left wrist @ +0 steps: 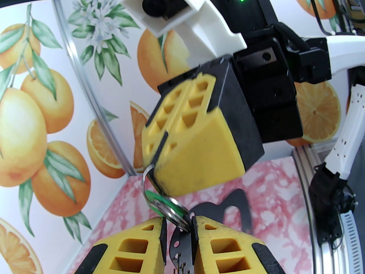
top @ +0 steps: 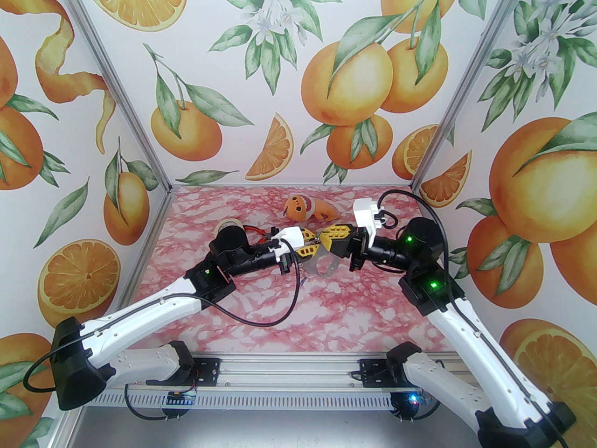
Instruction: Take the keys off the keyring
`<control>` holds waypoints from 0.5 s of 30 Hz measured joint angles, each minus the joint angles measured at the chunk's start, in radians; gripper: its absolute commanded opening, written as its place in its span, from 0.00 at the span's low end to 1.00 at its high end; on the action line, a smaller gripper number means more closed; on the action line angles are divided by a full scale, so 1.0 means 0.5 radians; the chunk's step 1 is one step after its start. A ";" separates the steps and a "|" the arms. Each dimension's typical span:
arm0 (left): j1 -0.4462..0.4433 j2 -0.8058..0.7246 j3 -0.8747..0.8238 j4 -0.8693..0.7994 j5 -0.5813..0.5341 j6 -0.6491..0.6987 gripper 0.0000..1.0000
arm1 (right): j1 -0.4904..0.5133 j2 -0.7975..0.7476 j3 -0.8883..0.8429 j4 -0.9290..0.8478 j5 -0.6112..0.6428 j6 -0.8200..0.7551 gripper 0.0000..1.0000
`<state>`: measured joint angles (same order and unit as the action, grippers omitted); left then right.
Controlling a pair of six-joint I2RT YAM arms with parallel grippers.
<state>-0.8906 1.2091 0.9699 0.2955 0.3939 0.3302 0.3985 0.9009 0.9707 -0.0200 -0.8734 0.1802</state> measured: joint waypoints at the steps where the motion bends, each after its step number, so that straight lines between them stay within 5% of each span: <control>1: 0.000 0.000 -0.007 0.001 0.000 0.005 0.20 | 0.000 0.000 0.000 0.012 0.000 0.005 0.00; 7: 0.000 0.005 -0.050 0.117 0.008 0.018 0.26 | 0.001 -0.001 -0.002 0.050 -0.005 0.044 0.00; 15: 0.000 0.011 -0.090 0.308 0.016 0.003 0.21 | 0.000 -0.018 -0.024 0.052 -0.004 0.052 0.00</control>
<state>-0.8906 1.2148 0.9249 0.4496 0.4019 0.3317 0.3985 0.8917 0.9588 0.0059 -0.8753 0.2062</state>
